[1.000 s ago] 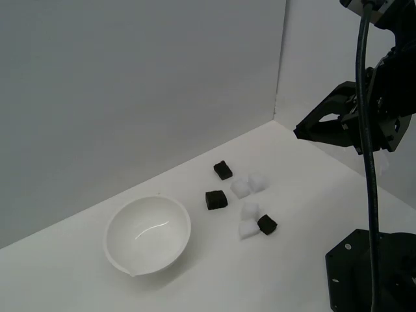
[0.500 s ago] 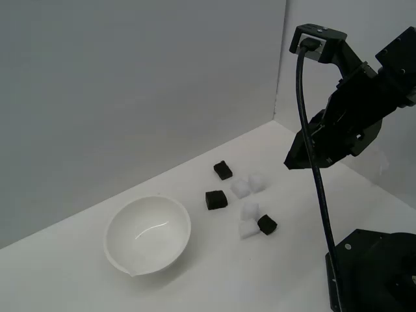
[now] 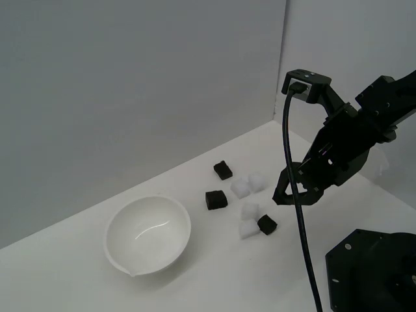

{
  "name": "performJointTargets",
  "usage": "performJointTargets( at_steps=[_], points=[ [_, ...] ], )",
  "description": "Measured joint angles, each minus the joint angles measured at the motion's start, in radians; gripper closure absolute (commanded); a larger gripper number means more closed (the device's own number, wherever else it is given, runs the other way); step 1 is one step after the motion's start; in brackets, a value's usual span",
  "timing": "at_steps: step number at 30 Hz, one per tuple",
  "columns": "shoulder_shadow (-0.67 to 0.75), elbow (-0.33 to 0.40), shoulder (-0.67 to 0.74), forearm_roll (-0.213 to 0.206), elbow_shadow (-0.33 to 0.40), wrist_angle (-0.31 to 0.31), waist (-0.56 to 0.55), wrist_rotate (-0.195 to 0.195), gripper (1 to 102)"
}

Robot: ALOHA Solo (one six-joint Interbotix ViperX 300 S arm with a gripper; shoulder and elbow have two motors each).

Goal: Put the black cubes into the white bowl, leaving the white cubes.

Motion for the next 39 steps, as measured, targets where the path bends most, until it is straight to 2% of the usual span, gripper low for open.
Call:
performJointTargets(
  at_steps=[11,16,25,39],
  points=[
    [-0.091,0.005,-0.086,-0.002,0.006,-0.035,-0.002,-0.002,3],
    [-0.126,0.014,-0.126,-0.002,0.014,-0.094,-0.044,0.0,3],
    [-0.213,0.021,-0.215,-0.002,0.023,-0.138,-0.067,-0.002,3],
    [-0.362,0.031,-0.357,-0.002,0.029,-0.144,-0.067,-0.002,3]
  ],
)
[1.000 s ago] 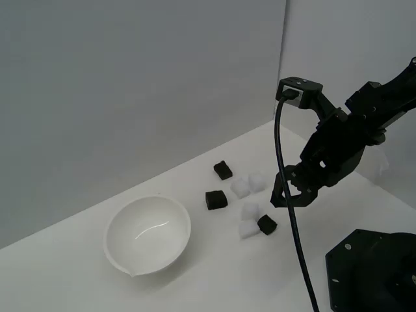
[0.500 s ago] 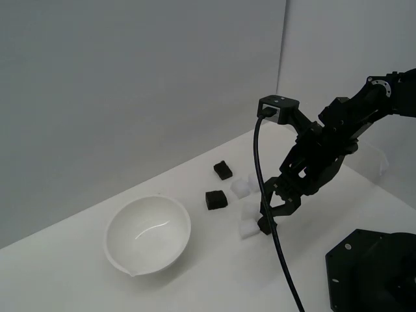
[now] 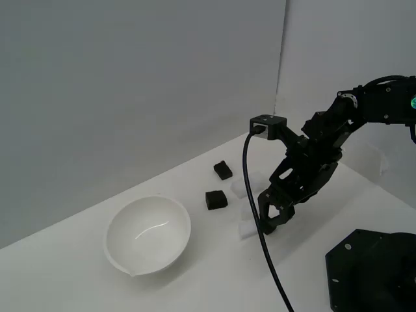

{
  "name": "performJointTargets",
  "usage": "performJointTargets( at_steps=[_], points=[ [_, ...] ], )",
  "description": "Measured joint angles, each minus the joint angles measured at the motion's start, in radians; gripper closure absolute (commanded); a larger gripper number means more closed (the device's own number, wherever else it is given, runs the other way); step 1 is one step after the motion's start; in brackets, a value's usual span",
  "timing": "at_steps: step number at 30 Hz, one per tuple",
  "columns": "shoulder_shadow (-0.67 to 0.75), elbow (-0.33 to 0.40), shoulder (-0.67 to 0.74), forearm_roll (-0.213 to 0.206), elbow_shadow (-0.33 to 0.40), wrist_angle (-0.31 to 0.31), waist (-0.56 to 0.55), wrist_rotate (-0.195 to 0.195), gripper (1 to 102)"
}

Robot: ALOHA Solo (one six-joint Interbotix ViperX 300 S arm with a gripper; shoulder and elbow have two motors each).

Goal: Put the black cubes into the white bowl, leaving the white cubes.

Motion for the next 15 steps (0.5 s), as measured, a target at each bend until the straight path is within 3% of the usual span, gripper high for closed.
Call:
performJointTargets(
  at_steps=[3,15],
  points=[
    [-0.025,-0.006,-0.026,0.008,-0.003,-0.002,0.0,0.017,3],
    [-0.132,-0.028,-0.133,0.014,-0.026,-0.052,-0.035,0.017,4]
  ],
)
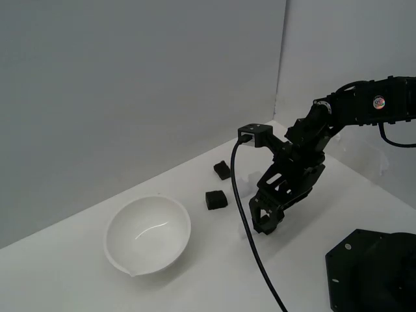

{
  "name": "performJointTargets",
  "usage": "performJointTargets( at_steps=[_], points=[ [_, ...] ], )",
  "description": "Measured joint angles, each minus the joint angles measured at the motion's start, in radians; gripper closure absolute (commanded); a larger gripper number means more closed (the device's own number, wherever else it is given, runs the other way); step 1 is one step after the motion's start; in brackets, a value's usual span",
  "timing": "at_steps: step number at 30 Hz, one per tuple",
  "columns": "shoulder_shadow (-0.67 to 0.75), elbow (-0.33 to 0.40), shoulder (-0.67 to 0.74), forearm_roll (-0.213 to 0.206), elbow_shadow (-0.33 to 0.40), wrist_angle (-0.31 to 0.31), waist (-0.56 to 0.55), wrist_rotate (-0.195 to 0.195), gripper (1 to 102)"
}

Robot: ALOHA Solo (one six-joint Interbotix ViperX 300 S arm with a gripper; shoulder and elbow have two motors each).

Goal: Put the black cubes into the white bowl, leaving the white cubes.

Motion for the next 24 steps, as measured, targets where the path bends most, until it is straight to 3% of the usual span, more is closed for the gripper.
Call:
performJointTargets(
  at_steps=[10,19,24],
  points=[
    [-0.058,-0.002,-0.057,0.046,-0.002,-0.017,0.0,0.0,5],
    [-0.094,-0.002,-0.092,0.048,-0.003,-0.035,0.0,0.0,6],
    [-0.121,-0.006,-0.12,0.048,-0.006,-0.049,0.002,0.0,18]
  ],
)
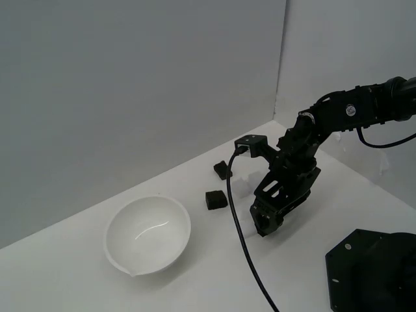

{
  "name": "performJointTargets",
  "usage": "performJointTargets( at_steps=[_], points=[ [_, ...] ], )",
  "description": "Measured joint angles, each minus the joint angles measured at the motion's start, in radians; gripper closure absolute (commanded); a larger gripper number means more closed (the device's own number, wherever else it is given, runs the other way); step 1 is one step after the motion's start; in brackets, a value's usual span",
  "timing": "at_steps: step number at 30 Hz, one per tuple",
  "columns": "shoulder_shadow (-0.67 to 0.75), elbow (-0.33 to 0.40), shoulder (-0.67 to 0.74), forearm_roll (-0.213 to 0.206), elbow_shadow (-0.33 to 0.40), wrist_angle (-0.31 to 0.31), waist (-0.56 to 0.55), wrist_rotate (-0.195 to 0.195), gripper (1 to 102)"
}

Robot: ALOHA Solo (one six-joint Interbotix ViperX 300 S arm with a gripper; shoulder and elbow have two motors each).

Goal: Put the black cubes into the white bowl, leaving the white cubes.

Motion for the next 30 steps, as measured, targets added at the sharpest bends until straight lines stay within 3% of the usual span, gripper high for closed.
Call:
performJointTargets(
  at_steps=[2,11,17,22,24,28,30],
  points=[
    [-0.003,-0.002,-0.003,0.002,-0.002,0.0,0.003,0.0,24],
    [-0.023,-0.012,-0.023,0.003,-0.012,0.0,-0.011,0.0,27],
    [-0.038,-0.018,-0.04,0.003,-0.021,0.003,-0.028,-0.002,40],
    [-0.04,-0.018,-0.041,0.003,-0.02,0.003,-0.029,-0.002,43],
    [-0.04,-0.02,-0.041,0.003,-0.02,0.002,-0.038,0.0,51],
    [-0.043,-0.018,-0.044,0.0,-0.018,0.002,-0.057,0.0,76],
    [-0.043,-0.017,-0.043,-0.006,-0.017,0.0,-0.06,-0.002,82]
  ],
)
